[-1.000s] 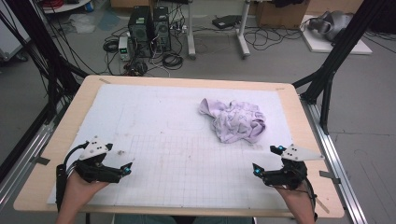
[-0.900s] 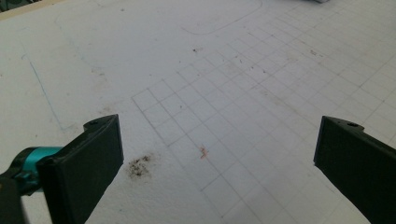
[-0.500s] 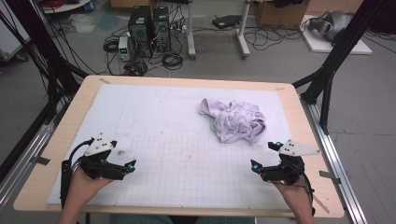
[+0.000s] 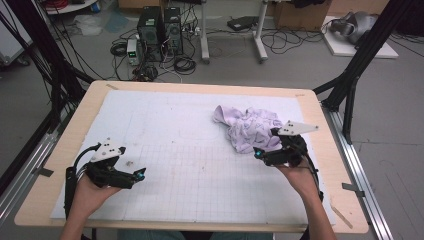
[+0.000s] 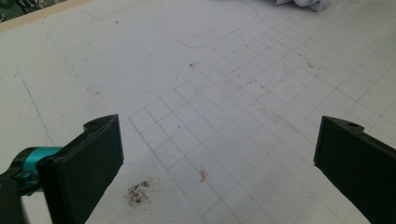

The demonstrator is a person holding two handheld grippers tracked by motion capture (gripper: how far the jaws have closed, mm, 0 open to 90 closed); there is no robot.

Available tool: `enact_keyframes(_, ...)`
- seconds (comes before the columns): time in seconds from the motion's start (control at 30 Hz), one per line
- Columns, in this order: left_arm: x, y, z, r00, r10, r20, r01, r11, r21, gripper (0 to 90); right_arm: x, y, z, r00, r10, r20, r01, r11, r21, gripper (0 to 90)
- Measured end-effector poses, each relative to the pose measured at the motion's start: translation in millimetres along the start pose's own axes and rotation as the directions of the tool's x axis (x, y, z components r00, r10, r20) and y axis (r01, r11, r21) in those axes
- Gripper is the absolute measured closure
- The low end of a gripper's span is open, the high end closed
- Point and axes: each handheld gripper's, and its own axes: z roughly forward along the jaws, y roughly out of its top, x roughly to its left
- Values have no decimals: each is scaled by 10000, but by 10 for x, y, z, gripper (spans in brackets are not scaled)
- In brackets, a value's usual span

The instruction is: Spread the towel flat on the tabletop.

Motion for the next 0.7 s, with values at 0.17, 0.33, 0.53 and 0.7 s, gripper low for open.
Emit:
enact_keyframes(0.17,11,22,23,10000,-71,5,71,10000,-57,19,-114,161,221,9998,16,218,-22,9996,284,89)
enact_keyframes(0.33,-11,38,86,9999,-56,160,57,10000,-63,19,-193,127,460,9990,-134,424,100,9968,792,155)
enact_keyframes(0.53,-12,33,115,9997,-102,223,102,9999,-21,19,-300,46,668,9971,-110,754,12,9917,1283,236)
enact_keyframes(0.7,-13,9,146,9994,-199,274,198,9998,19,19,-320,-28,870,9896,-768,1218,483,9738,2221,365)
